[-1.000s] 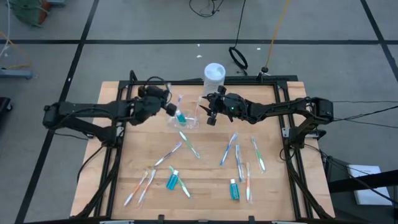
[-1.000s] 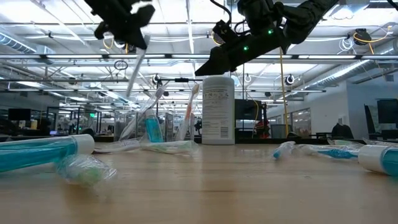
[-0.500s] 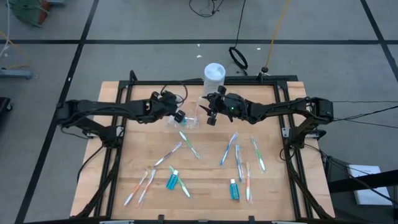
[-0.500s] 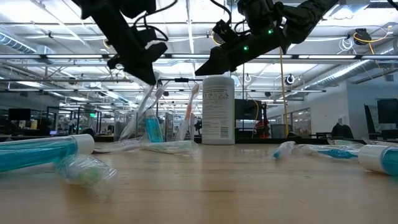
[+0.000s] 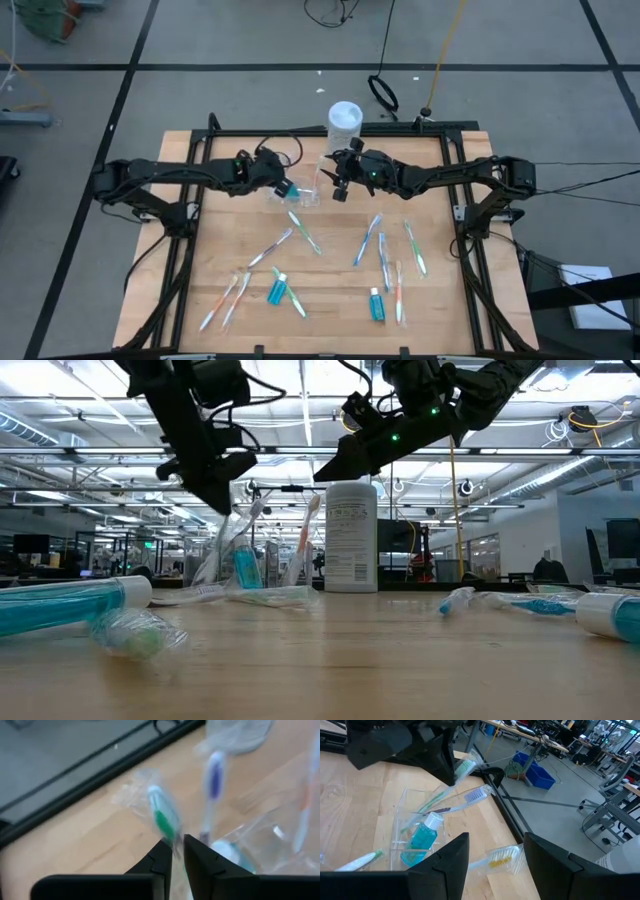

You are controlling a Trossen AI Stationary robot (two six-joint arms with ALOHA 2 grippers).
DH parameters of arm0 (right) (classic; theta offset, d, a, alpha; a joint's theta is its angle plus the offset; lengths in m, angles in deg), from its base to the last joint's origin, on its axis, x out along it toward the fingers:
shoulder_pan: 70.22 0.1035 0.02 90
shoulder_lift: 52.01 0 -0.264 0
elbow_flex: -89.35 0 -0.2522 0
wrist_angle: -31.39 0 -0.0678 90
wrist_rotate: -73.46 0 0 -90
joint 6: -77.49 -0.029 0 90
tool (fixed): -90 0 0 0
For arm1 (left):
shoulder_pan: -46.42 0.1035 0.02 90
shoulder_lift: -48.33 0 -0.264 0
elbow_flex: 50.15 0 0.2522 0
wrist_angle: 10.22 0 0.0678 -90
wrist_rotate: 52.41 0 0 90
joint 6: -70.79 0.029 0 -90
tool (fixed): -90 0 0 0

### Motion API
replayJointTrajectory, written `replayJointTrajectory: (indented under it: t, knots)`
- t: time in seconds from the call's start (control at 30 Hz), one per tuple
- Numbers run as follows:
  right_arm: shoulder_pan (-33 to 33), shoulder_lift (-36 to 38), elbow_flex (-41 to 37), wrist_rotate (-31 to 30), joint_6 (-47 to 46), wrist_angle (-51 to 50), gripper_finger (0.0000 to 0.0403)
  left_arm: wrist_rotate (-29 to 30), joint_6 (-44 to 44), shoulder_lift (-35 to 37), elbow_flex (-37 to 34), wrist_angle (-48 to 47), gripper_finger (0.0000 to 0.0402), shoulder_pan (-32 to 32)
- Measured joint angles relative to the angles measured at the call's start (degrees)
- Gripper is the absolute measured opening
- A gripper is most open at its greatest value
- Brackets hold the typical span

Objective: Pick & Place toothbrushing station
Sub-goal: Put the green toothbrush into the transparent organizer

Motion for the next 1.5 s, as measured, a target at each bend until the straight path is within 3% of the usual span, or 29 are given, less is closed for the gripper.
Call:
replayJointTrajectory:
  t: [0.27, 0.53, 0.63, 0.9, 1.0, 1.13, 1.5]
  knots:
    - [-0.09, 0.0, 0.0, -0.07, 1.3, 0.01, 0.018, -8.07, -1.35, 0.0, 0.02, -2.12, 0.0124, 1.7]
    - [-0.11, 0.0, 0.01, -0.07, 1.09, -0.42, 0.018, -4.38, -2.44, 0.0, 0.02, -0.98, 0.0168, 1.5]
    - [-0.15, 0.0, 0.01, -0.07, 1.09, -0.48, 0.018, -3.5, -2.73, 0.0, 0.02, -0.64, 0.0172, 2.22]
    - [-0.83, 0.0, 0.01, 0.03, 0.39, -1.77, 0.018, -17.15, -2.8, 0.0, 0.02, -2.91, 0.0173, 1.89]
    - [-0.97, 0.0, 0.0, 1.87, -3.3, -2.09, 0.018, -16.02, -1.68, 0.32, 0.02, -2.4, 0.0173, 1.4]
    - [-0.18, 0.0, 0.01, 13.46, -6.59, -1.98, 0.018, -16.15, -2.14, 1.93, 0.87, -4.3, 0.0173, 2.16]
    - [8.99, 0.0, 0.01, 13.44, -9.99, -5.18, 0.018, -15.65, -0.7, 8.73, 1.06, -5.39, 0.0173, 4.21]
